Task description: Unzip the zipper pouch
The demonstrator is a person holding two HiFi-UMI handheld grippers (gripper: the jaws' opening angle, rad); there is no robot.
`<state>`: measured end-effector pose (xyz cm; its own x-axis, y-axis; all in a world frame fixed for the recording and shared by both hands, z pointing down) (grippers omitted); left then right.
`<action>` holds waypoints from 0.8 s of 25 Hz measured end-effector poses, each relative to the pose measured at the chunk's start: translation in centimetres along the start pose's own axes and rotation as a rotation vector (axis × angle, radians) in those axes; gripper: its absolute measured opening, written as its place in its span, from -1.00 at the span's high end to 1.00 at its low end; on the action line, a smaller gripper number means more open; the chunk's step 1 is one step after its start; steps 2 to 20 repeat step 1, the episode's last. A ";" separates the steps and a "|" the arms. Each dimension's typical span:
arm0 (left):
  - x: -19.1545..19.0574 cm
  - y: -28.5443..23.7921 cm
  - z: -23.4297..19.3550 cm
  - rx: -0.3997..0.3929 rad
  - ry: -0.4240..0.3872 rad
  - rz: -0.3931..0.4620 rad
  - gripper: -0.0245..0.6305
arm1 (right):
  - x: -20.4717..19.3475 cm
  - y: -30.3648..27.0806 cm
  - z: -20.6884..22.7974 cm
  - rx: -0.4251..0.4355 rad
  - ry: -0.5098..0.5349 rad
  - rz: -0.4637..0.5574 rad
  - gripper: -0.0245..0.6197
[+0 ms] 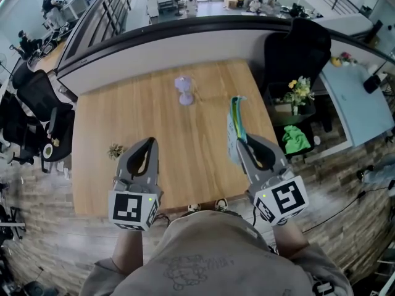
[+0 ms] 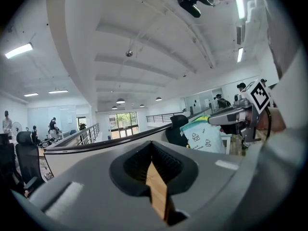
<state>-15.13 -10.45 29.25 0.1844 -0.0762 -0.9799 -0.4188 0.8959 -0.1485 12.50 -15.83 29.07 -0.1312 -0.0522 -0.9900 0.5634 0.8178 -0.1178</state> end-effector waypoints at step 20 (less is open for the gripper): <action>0.0 0.0 0.0 -0.001 -0.001 0.000 0.93 | 0.0 0.0 0.0 -0.001 0.007 -0.001 0.75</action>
Point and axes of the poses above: the fingertips, and each gripper's own axes: y backward along the fingers, z to its right, x out of its top, the point moved 9 cm from there along y, backward along the fingers, and after that the axes turned 12 degrees about -x, right-handed, at the moved point
